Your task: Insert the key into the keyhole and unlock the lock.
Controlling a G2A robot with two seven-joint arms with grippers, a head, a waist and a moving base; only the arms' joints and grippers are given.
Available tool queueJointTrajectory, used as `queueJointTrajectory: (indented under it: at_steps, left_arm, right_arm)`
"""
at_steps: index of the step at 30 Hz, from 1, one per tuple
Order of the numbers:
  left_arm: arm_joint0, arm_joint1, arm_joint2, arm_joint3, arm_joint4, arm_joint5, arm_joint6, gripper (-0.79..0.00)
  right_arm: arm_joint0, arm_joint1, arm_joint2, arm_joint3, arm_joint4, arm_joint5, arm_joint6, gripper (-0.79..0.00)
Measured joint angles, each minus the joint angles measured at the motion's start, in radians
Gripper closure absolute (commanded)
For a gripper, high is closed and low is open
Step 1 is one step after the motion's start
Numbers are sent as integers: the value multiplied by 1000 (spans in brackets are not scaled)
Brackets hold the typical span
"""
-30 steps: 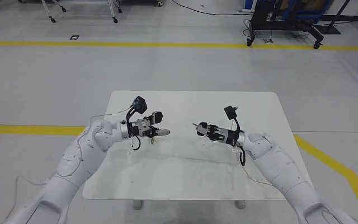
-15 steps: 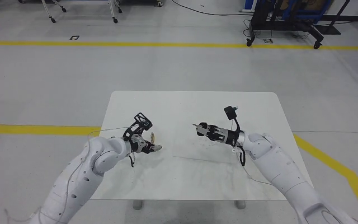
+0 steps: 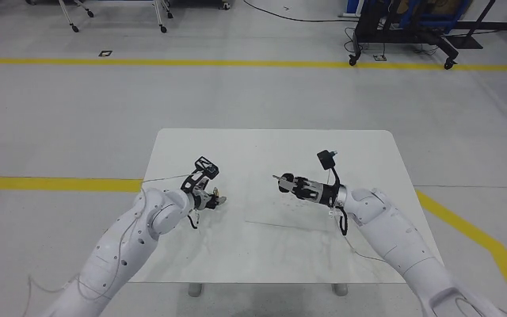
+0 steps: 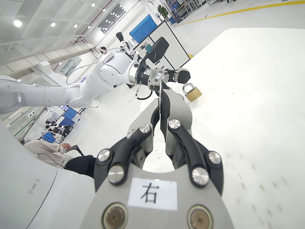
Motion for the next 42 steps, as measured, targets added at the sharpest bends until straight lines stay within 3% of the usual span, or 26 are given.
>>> queueJointTrajectory:
  at_steps: [6,9,12,13,34,38,42]
  left_arm:
    - [-19,-12,11,22,2,3,-10,-332]
    - [-26,-16,13,30,0,3,-21,-274]
    - [-32,-20,15,32,0,3,-35,-117]
    - [-33,-21,16,32,1,3,-38,0]
    - [-64,-51,38,73,29,11,-68,0]
    - [-55,-52,22,77,29,-3,-1,0]
    - [-30,-46,-33,95,-46,-103,151,0]
  right_arm:
    - [0,0,0,0,0,0,0,0]
    - [0,0,0,0,0,0,0,0]
    - [0,0,0,0,0,0,0,0]
    - [0,0,0,0,0,0,0,0]
    - [0,0,0,0,0,0,0,0]
    - [0,0,0,0,0,0,0,0]
    - [0,0,0,0,0,0,0,0]
